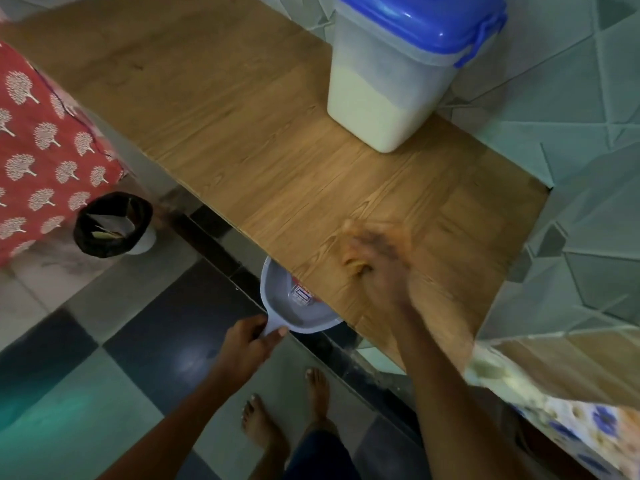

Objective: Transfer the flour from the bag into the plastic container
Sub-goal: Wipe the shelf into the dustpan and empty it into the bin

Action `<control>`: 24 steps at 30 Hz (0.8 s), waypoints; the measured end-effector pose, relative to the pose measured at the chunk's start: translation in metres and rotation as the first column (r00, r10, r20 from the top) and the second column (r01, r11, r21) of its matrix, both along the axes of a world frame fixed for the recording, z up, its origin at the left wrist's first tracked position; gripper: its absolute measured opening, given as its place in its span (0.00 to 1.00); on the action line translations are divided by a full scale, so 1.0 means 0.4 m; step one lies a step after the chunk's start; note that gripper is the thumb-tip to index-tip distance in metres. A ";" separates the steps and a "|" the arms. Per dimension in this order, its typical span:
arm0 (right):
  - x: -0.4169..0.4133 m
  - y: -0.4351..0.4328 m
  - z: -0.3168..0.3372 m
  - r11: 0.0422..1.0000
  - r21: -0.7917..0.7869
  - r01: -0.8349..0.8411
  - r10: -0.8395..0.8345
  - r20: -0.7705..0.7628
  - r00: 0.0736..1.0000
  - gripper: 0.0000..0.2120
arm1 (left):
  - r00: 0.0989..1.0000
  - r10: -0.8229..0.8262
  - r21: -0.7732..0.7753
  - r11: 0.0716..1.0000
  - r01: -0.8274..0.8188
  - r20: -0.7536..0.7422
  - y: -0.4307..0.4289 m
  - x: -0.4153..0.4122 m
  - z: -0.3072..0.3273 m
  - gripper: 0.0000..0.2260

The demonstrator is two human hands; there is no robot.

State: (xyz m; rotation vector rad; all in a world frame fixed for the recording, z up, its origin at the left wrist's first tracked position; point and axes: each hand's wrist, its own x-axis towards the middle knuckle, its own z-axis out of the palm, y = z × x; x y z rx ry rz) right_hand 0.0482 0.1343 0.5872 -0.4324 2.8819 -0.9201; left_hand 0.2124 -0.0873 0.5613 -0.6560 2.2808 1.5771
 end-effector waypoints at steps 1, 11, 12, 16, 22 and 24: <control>0.046 -0.022 0.019 0.994 -0.066 -0.086 0.090 0.069 0.994 0.23 | 1.000 -0.015 0.005 1.000 0.015 -0.006 0.004 0.005 0.000 0.13; 0.115 0.077 0.173 0.755 -0.580 0.307 -0.098 0.363 0.927 0.20 | 1.000 0.019 -0.053 0.998 -0.020 -0.013 0.038 0.038 0.013 0.16; 0.080 0.110 0.188 0.792 -0.522 0.317 -0.206 0.260 0.943 0.19 | 0.999 0.031 -0.057 0.998 -0.031 -0.012 0.044 0.039 0.019 0.15; -0.068 0.250 0.118 0.905 -0.222 0.363 -0.401 -0.160 0.902 0.18 | 0.995 0.100 -0.095 0.990 -0.102 -0.028 0.083 0.054 0.026 0.14; 0.011 0.292 -0.049 0.915 0.101 0.391 -0.373 -0.155 0.915 0.22 | 0.987 0.152 -0.098 0.983 -0.156 -0.043 0.145 0.103 0.019 0.16; 0.060 0.192 -0.041 0.971 0.005 0.239 -0.235 -0.142 0.961 0.21 | 0.986 0.163 -0.116 0.980 -0.164 -0.023 0.166 0.117 0.012 0.17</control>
